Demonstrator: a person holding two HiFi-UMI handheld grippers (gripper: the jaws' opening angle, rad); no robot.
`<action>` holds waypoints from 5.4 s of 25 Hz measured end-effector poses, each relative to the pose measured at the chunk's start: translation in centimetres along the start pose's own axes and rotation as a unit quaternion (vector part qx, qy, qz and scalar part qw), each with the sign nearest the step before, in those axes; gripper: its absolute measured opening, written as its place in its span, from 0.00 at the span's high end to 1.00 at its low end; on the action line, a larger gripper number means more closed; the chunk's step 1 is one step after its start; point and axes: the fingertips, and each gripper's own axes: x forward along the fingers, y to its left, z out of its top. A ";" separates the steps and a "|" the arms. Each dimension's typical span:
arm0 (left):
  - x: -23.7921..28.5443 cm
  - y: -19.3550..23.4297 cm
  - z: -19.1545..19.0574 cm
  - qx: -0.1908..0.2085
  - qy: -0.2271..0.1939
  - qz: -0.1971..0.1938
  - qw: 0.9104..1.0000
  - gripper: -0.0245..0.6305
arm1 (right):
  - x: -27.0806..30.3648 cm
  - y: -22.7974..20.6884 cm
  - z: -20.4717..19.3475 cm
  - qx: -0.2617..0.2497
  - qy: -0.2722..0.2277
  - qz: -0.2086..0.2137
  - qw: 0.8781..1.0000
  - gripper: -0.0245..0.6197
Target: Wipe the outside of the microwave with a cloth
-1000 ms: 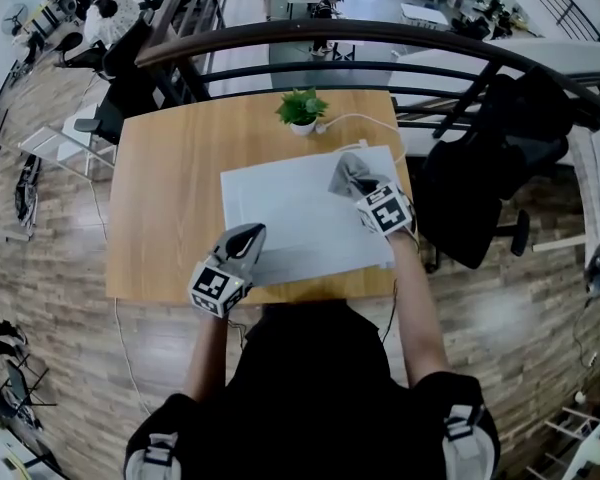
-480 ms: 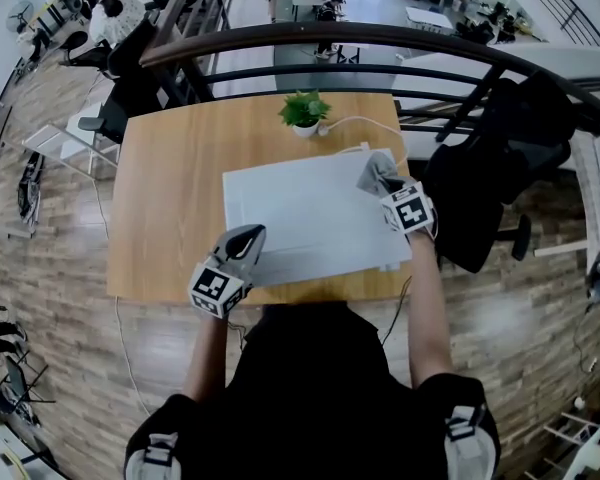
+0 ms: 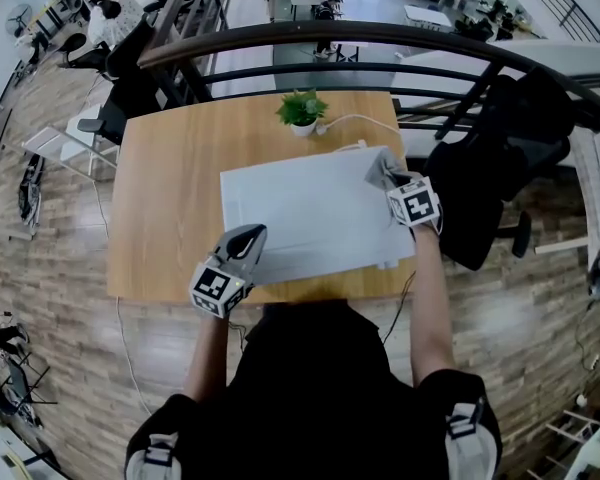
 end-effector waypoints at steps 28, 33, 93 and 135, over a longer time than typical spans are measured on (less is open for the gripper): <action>-5.6 2.9 -1.8 -0.021 -0.008 0.060 0.998 0.96 | 4.1 -1.6 4.3 -0.013 -0.006 -0.051 0.999 0.95; -6.1 3.3 -2.2 -0.035 0.004 0.060 0.998 0.96 | 4.1 -1.0 4.9 -0.033 -0.006 -0.059 0.998 0.95; -17.2 12.0 -4.8 -0.007 -0.008 0.019 1.000 0.96 | 9.8 29.8 15.7 -0.089 -0.041 0.054 0.994 0.95; -17.6 10.9 -3.4 -0.012 -0.020 0.048 0.999 0.96 | 9.0 36.3 15.9 -0.181 -0.081 0.097 0.975 0.94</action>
